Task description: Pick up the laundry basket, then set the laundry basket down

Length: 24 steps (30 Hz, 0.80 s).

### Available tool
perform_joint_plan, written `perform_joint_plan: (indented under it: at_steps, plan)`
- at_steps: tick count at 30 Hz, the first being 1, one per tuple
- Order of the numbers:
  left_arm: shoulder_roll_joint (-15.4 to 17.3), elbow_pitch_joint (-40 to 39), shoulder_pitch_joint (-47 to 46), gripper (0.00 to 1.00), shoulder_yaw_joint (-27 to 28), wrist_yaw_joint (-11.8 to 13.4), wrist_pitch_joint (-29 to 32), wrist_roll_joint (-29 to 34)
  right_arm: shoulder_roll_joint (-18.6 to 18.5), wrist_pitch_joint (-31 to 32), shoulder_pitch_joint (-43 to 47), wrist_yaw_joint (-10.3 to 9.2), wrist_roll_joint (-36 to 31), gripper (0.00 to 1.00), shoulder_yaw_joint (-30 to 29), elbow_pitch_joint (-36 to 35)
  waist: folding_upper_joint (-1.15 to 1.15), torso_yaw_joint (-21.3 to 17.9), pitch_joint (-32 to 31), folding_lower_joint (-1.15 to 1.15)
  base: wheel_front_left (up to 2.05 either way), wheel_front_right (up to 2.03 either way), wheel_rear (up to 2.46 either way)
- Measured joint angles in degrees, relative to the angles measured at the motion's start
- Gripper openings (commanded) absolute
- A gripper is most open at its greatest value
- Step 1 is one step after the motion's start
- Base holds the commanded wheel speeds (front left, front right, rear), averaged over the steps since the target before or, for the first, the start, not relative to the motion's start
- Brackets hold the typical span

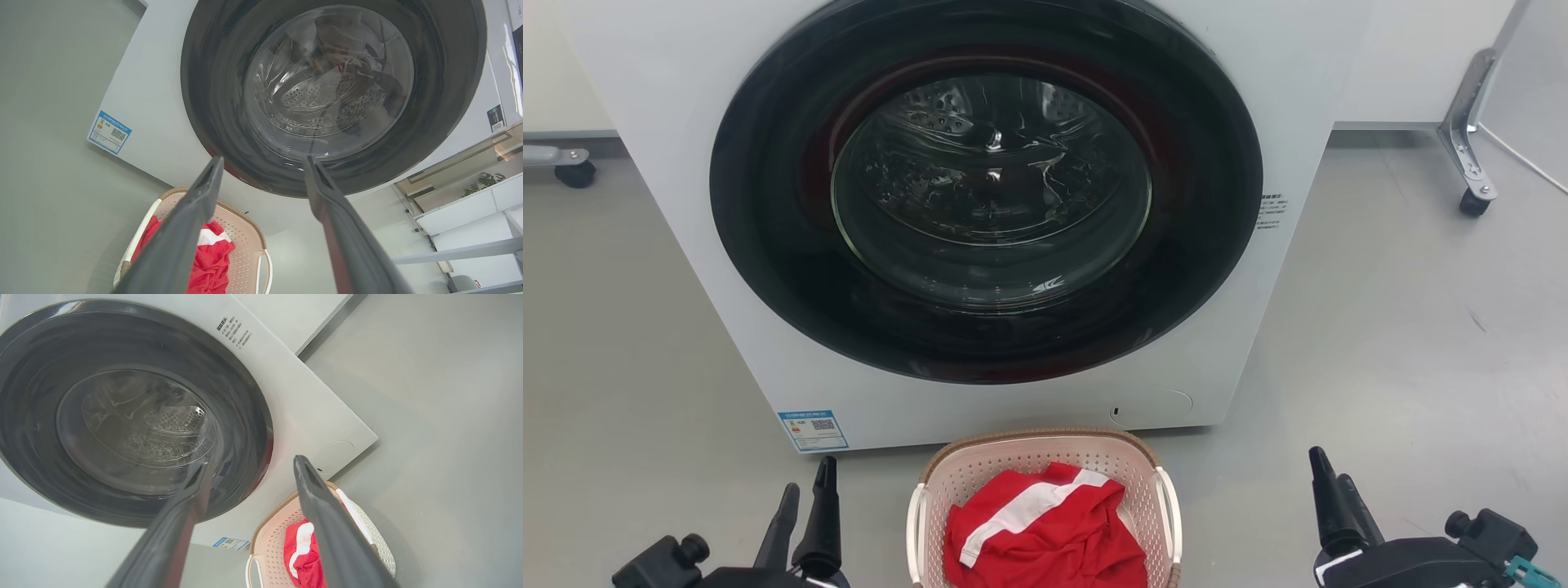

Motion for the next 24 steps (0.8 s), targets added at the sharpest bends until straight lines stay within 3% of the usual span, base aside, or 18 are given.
perform_joint_plan:
  at_steps: [24]
  plan:
    - [0.5, -5.5, 1.2, 1.0, -5.1, 3.5, -5.3, 23.8, -0.3, -5.1, 0.0, -3.25, -22.6, 1.0, 6.5, -4.0, 0.0, 0.2, 0.2, 0.0, 0.0, 0.0, 0.0]
